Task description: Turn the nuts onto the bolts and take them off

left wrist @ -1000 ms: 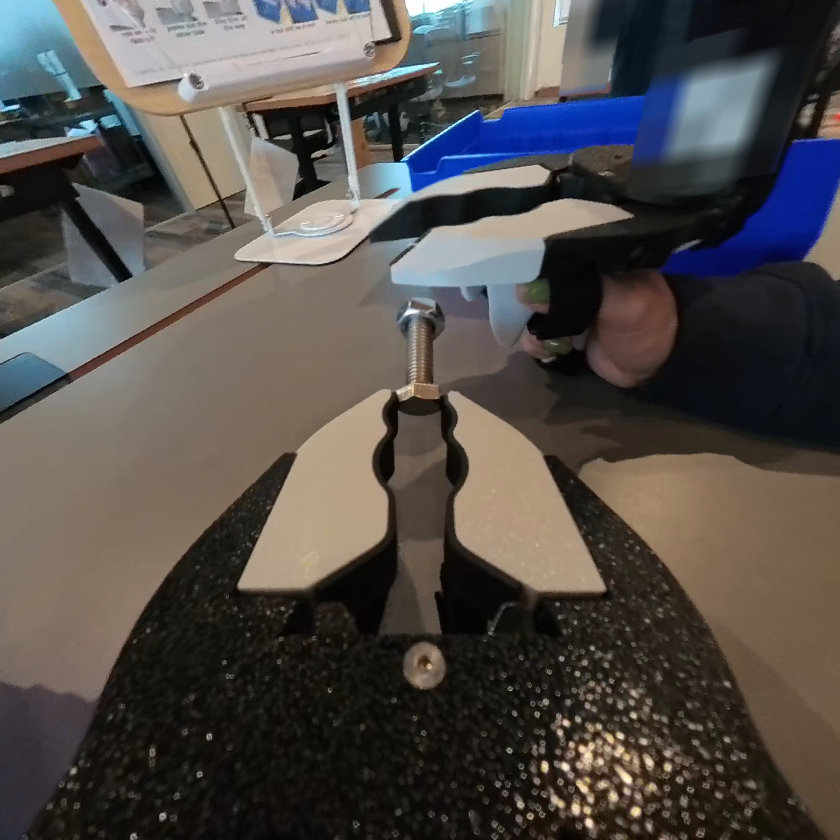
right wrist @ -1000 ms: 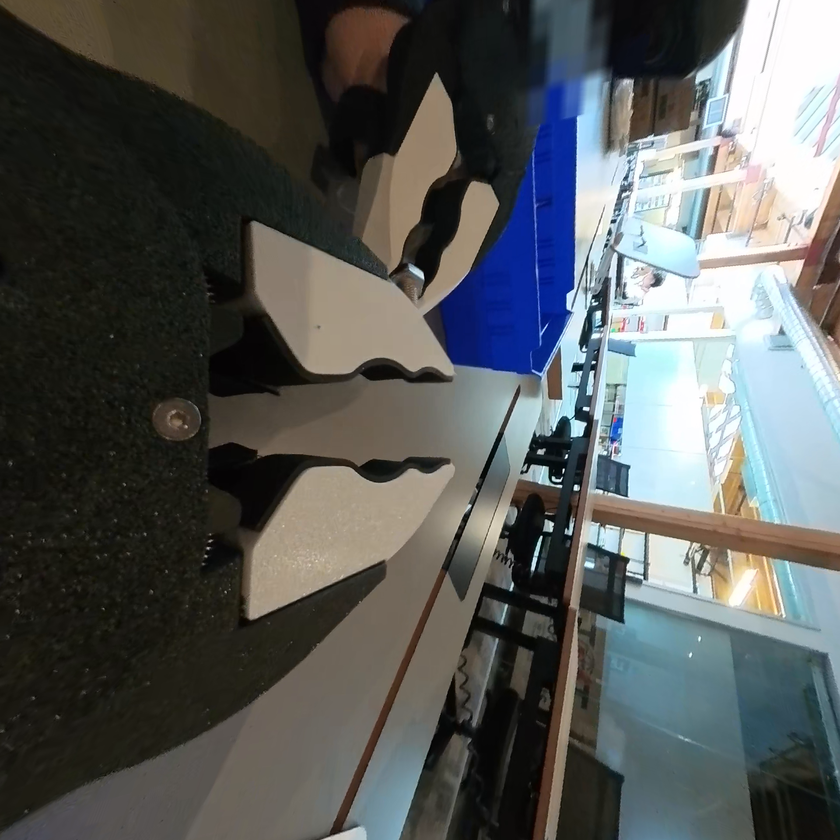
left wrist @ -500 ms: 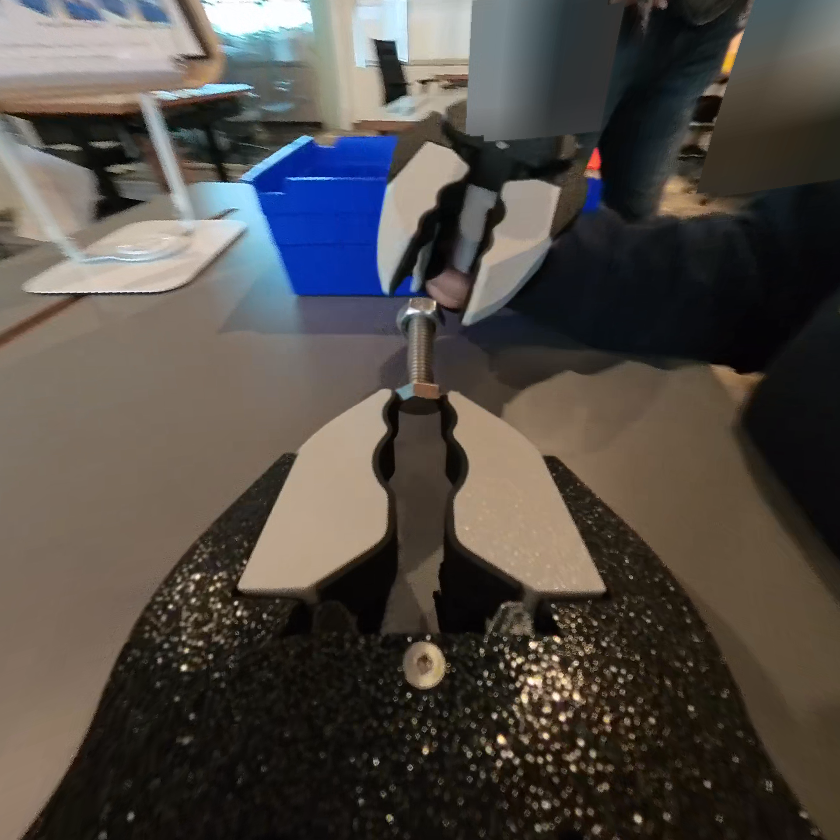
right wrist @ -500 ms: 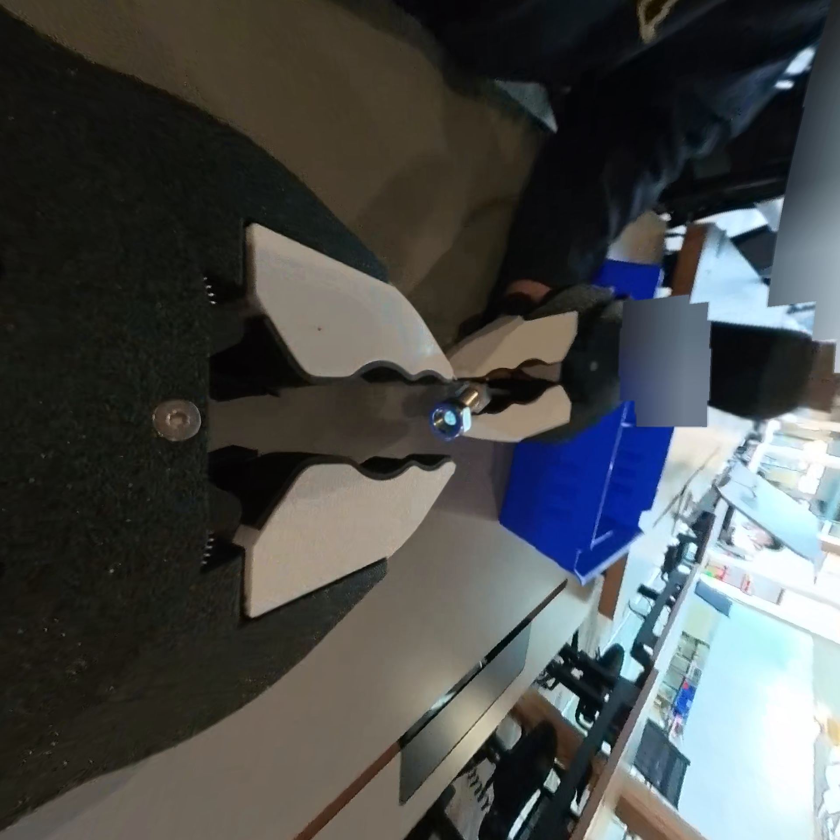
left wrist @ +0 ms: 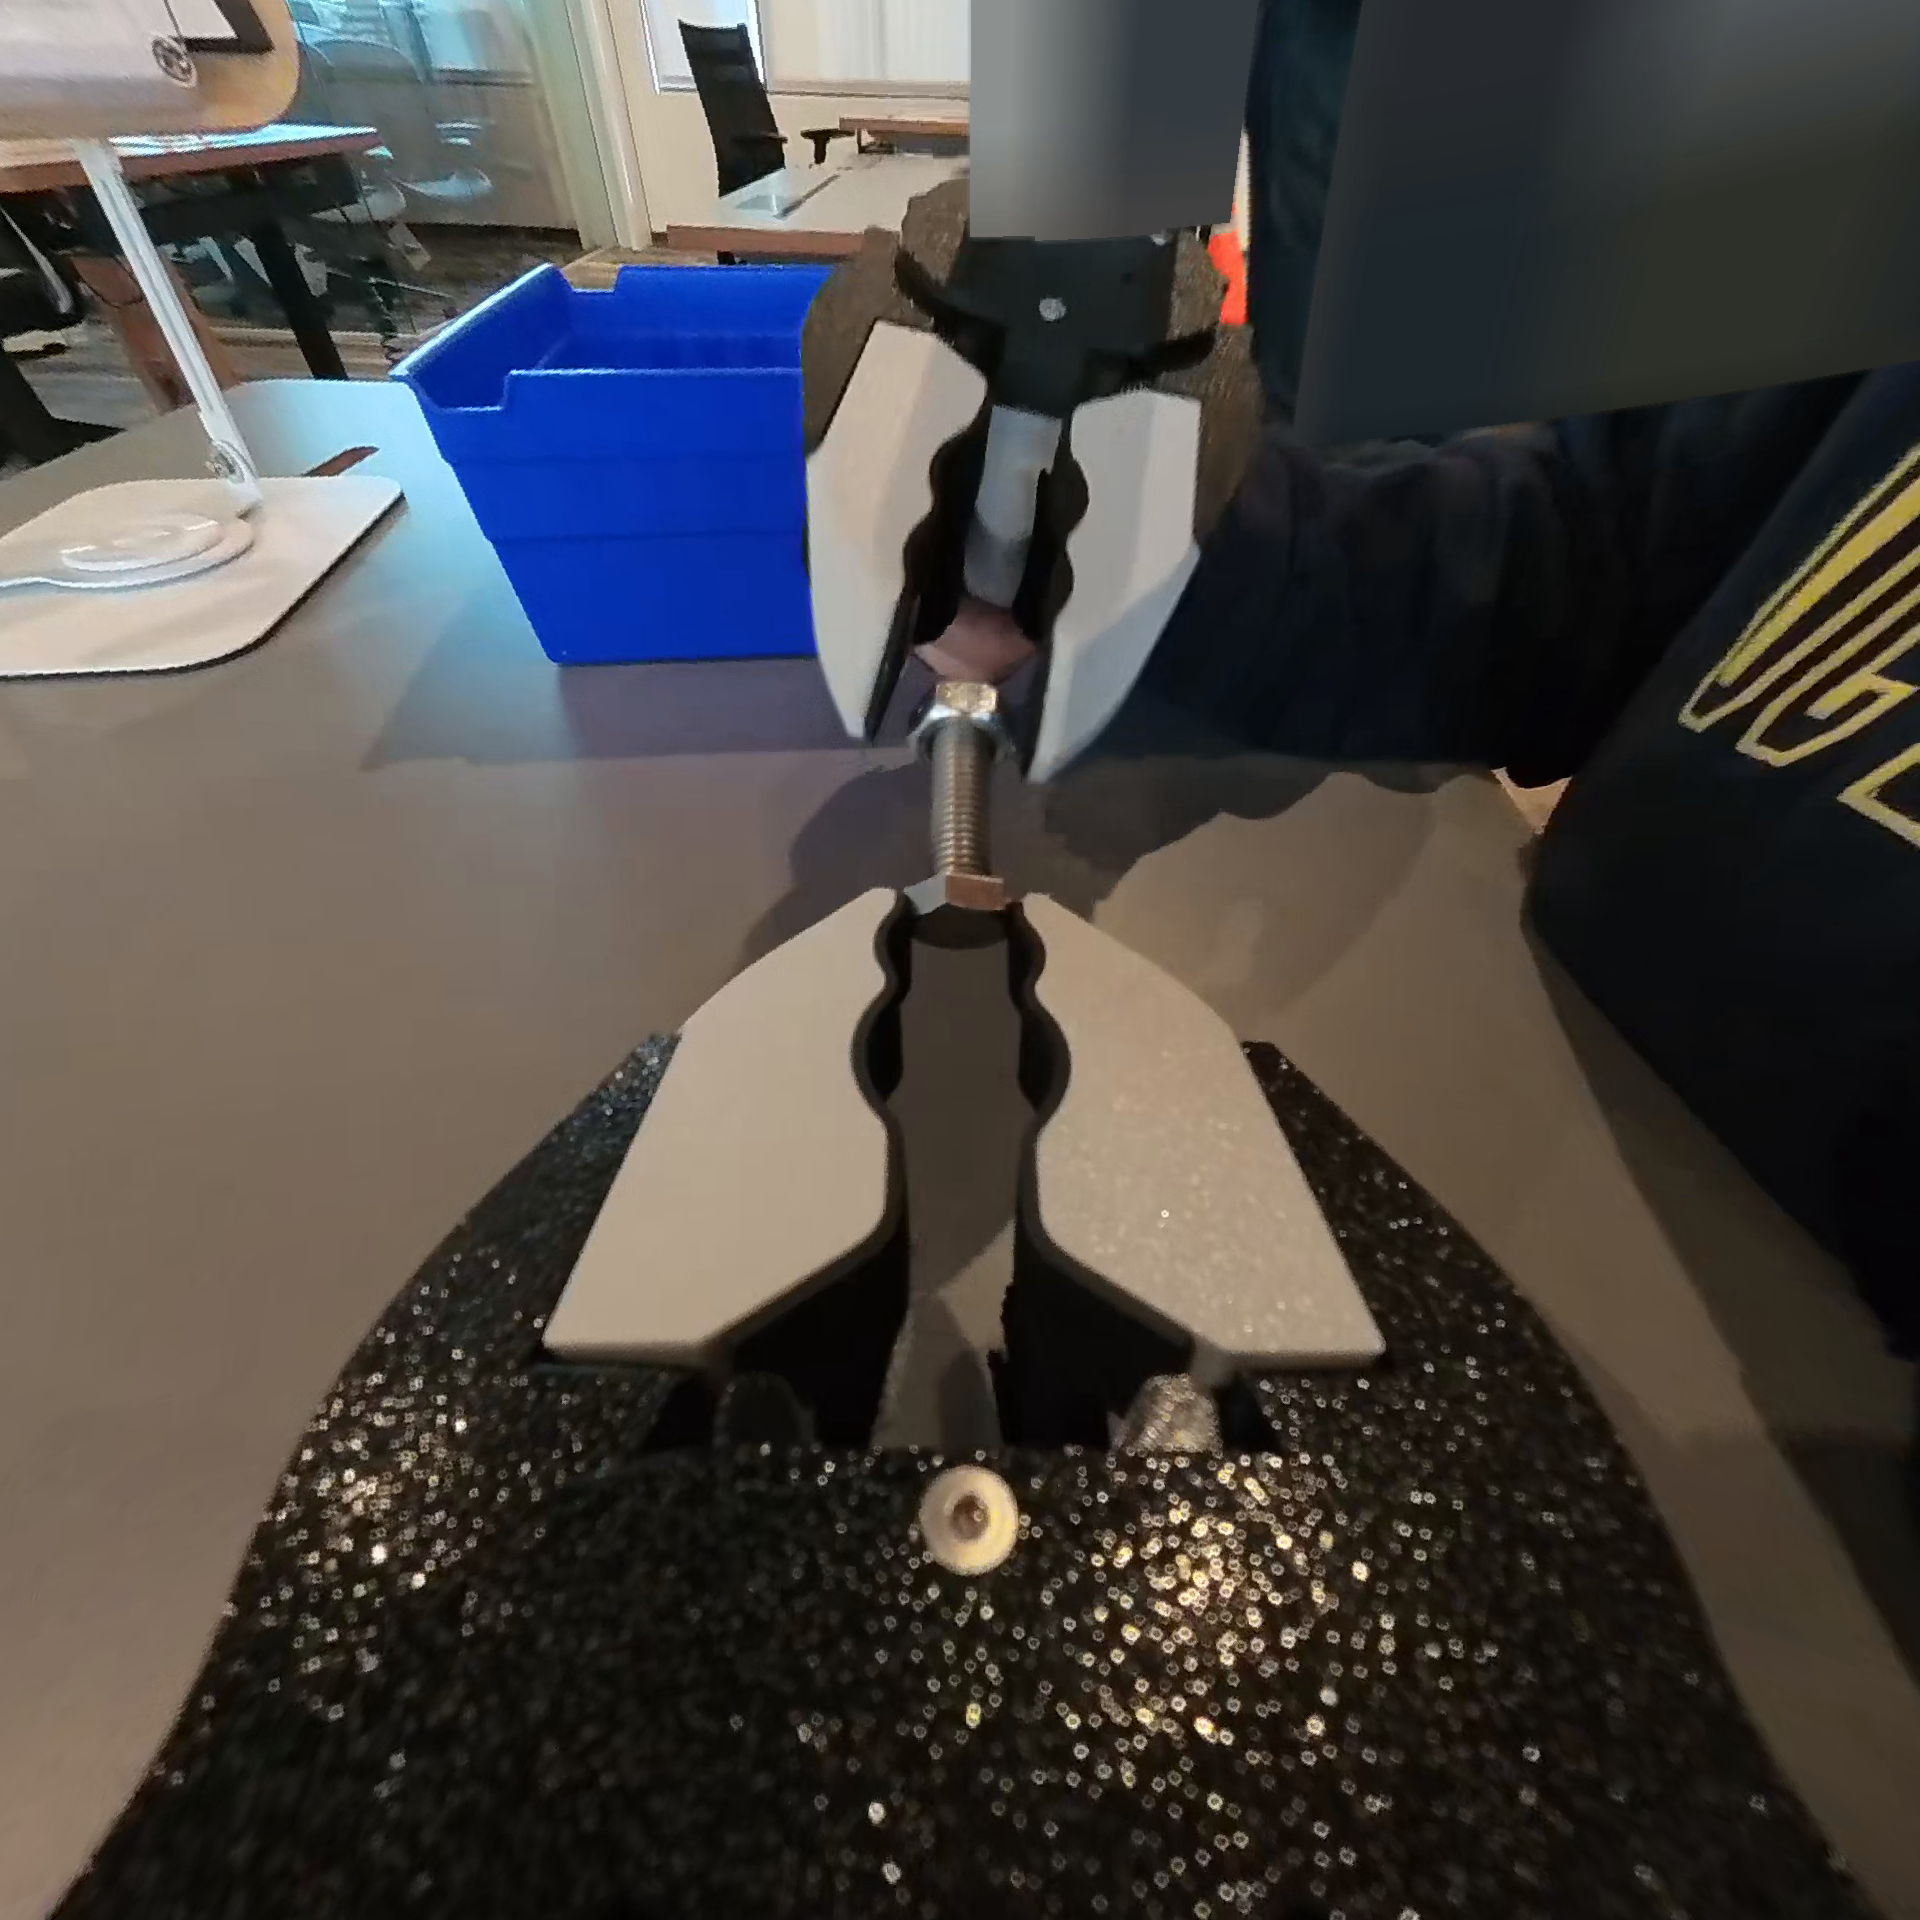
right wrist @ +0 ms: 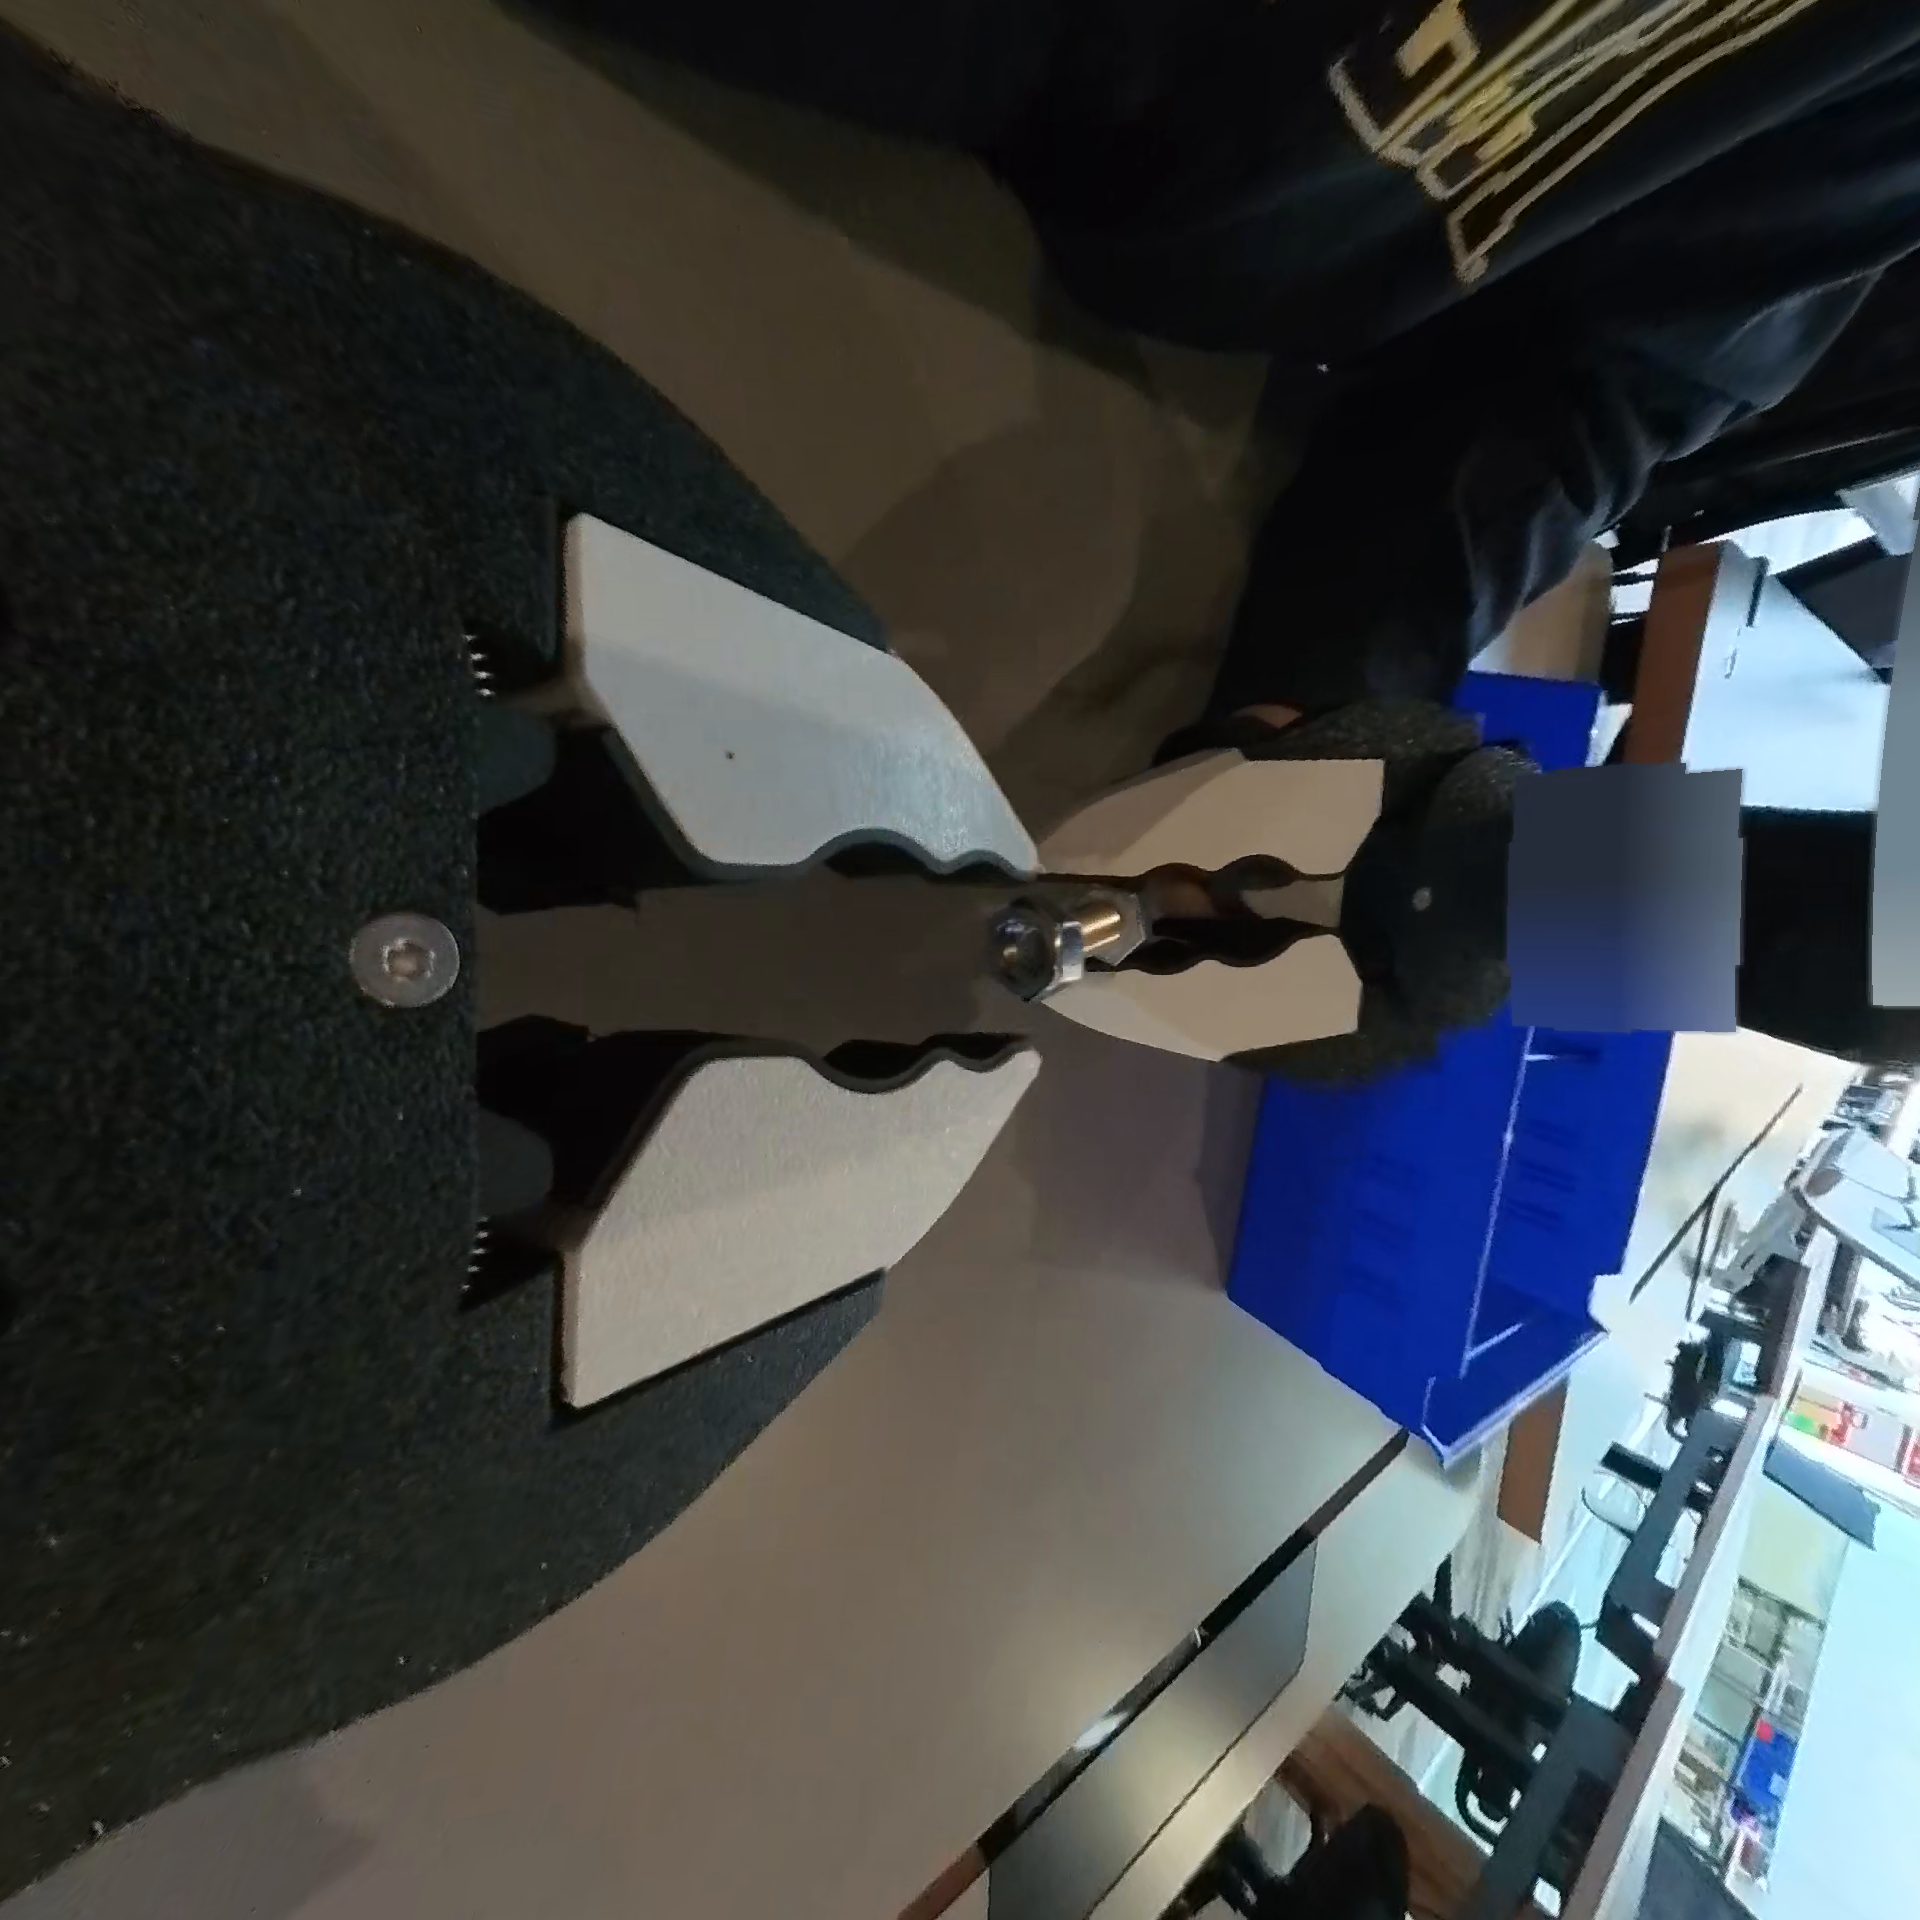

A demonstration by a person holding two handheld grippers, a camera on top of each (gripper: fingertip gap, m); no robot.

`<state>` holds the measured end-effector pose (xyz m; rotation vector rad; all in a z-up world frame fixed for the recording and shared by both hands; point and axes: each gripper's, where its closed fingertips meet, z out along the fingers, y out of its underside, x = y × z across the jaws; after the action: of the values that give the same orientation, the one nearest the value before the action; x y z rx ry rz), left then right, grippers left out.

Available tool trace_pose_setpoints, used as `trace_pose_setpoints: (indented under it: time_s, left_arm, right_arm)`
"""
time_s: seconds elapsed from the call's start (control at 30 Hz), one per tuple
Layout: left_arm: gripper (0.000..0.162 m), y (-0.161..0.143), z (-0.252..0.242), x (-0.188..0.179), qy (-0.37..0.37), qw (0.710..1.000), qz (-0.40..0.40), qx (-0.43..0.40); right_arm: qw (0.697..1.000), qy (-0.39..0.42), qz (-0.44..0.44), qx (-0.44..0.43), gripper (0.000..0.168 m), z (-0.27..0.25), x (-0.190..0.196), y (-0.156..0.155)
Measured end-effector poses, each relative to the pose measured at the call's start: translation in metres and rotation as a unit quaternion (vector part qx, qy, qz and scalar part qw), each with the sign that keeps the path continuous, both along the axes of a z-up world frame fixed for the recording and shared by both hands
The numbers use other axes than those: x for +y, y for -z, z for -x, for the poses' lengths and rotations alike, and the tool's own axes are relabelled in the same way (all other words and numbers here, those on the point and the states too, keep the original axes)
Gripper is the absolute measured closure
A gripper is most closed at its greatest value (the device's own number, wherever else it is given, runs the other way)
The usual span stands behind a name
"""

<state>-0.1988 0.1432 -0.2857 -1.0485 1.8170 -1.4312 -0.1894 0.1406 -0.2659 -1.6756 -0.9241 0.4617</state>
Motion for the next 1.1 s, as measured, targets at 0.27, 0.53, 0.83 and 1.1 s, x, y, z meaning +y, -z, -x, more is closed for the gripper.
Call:
trace_pose_setpoints:
  time_s: [0.27, 0.53, 0.83, 1.1]
  left_arm:
    - [0.145, 0.001, 0.001, -0.003, 0.012, 1.0, -0.001, 0.004]
    - [0.145, 0.008, 0.015, -0.024, 0.103, 0.992, 0.033, 0.064]
    - [0.145, 0.01, 0.006, -0.012, 0.043, 0.997, 0.014, 0.055]
    - [0.145, 0.014, 0.0, 0.0, -0.024, 0.996, -0.079, 0.028]
  right_arm:
    - [1.0, -0.008, 0.004, -0.007, 0.149, 0.004, -0.004, -0.003]
    - [0.984, -0.08, -0.079, -0.142, 0.15, 0.014, -0.024, 0.004]
    - [0.994, -0.008, 0.025, -0.11, 0.149, 0.006, -0.016, 0.009]
    - [0.966, 0.072, 0.238, 0.066, 0.149, 0.001, -0.009, 0.015]
